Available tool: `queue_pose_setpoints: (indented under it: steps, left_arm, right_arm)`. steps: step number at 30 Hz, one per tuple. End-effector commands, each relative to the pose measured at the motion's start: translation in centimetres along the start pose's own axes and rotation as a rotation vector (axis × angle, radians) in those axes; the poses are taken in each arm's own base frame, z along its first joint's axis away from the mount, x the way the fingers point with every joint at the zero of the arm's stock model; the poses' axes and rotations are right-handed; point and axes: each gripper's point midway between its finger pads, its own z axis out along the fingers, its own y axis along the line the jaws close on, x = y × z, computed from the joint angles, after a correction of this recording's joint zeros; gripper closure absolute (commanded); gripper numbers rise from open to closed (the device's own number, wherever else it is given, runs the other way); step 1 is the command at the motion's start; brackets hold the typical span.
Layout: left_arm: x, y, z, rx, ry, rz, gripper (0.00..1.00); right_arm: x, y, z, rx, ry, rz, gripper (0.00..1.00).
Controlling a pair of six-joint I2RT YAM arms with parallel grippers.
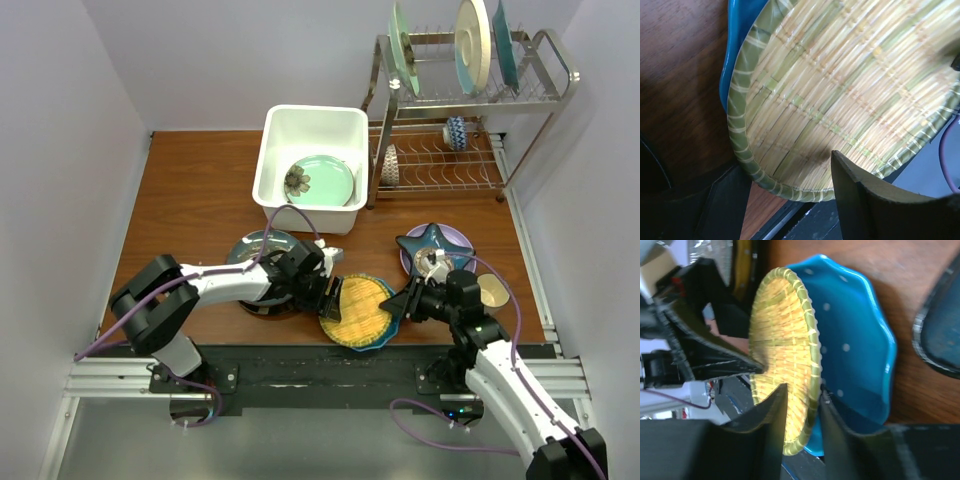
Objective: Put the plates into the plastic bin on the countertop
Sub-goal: Pick up the plate at the center of the board.
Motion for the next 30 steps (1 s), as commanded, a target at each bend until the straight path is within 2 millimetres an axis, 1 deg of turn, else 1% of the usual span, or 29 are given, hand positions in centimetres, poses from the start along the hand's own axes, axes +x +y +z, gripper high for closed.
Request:
queue_pose_setpoints:
  steps: [1, 2, 4, 5, 6, 8, 9, 10, 11, 12, 13, 14, 15, 16, 19, 20, 22, 23, 25, 27, 29, 30]
  left_arm:
    - [-1.0, -1.0, 0.2, 0.019, -0.027, 0.025, 0.34]
    - [-1.0, -1.0, 0.2, 0.018, -0.028, 0.025, 0.34]
    - [-1.0, -1.0, 0.0, 0.016, -0.031, 0.029, 0.34]
    - [-1.1, -0.9, 0.0, 0.013, -0.033, 0.026, 0.34]
    - [-1.3, -1.1, -0.2, 0.017, -0.040, 0.030, 0.34]
    - [-1.4, -0.9, -0.5, 0.000, -0.046, 0.031, 0.34]
    - [-1.8, -1.1, -0.9, -0.004, -0.065, 0.034, 0.34]
    - [-1.7, -0.9, -1.2, -0.020, -0.063, 0.035, 0.34]
    - [-2.0, -0.7, -1.5, -0.040, -0.079, 0.042, 0.34]
    - [-2.9, -1.2, -2.4, -0.042, -0.111, 0.051, 0.33]
    - [-2.8, -1.0, -2.9, -0.060, -0.109, 0.050, 0.33]
    - [-3.2, -1.0, -3.3, -0.073, -0.126, 0.059, 0.32]
    - [-4.1, -1.7, -4.4, -0.066, -0.162, 0.070, 0.32]
    - [-4.1, -1.8, -4.9, -0.072, -0.167, 0.074, 0.32]
    - [-5.3, -2.4, -6.7, -0.090, -0.216, 0.083, 0.29]
    - [-5.8, -2.9, -7.4, -0.085, -0.236, 0.089, 0.29]
    - [-6.1, -2.7, -8.1, -0.109, -0.251, 0.087, 0.29]
    - [-6.5, -3.0, -8.7, -0.111, -0.273, 0.092, 0.28]
    - [-6.9, -2.8, -9.4, -0.140, -0.297, 0.092, 0.27]
    - [-7.5, -3.0, -10.7, -0.144, -0.340, 0.095, 0.26]
    - [-8.3, -3.4, -12.1, -0.144, -0.398, 0.104, 0.22]
    - [-8.6, -3.5, -12.5, -0.140, -0.417, 0.107, 0.20]
  right_arm:
    - [-1.2, 3.1, -0.8, -0.095, -0.017, -0.043, 0.77]
    - [-1.2, 3.1, -0.8, -0.093, -0.017, -0.040, 0.86]
    - [-1.1, 3.1, -0.8, -0.094, -0.011, -0.038, 0.91]
    - [-1.1, 3.0, -0.8, -0.092, -0.010, -0.034, 1.00]
    - [-1.1, 3.0, -0.8, -0.092, -0.010, -0.036, 1.00]
    - [-1.2, 3.1, -0.8, -0.090, -0.013, -0.037, 1.00]
    - [-1.2, 3.1, -0.9, -0.082, -0.013, -0.035, 1.00]
    - [-1.3, 3.1, -1.0, -0.079, -0.017, -0.041, 1.00]
    - [-1.4, 3.2, -1.0, -0.080, -0.021, -0.049, 1.00]
    - [-1.6, 3.2, -1.2, -0.072, -0.023, -0.049, 1.00]
    - [-1.7, 3.2, -1.2, -0.067, -0.027, -0.053, 1.00]
    - [-1.9, 3.3, -1.3, -0.065, -0.036, -0.059, 1.00]
    - [-2.0, 3.5, -1.4, -0.071, -0.041, -0.064, 1.00]
    - [-2.1, 3.6, -1.4, -0.072, -0.043, -0.069, 1.00]
    - [-2.6, 4.1, -1.4, -0.083, -0.049, -0.076, 1.00]
    - [-2.8, 4.6, -1.5, -0.097, -0.052, -0.081, 1.00]
    - [-3.0, 4.8, -1.5, -0.100, -0.050, -0.084, 1.00]
    - [-3.4, 5.3, -1.7, -0.108, -0.059, -0.093, 1.00]
    - [-3.7, 5.8, -1.8, -0.121, -0.064, -0.103, 1.00]
    - [-4.1, 6.6, -2.1, -0.143, -0.071, -0.116, 1.00]
    - [-4.5, 7.3, -2.3, -0.161, -0.080, -0.131, 1.00]
    - [-4.6, 7.6, -2.4, -0.173, -0.080, -0.137, 1.00]
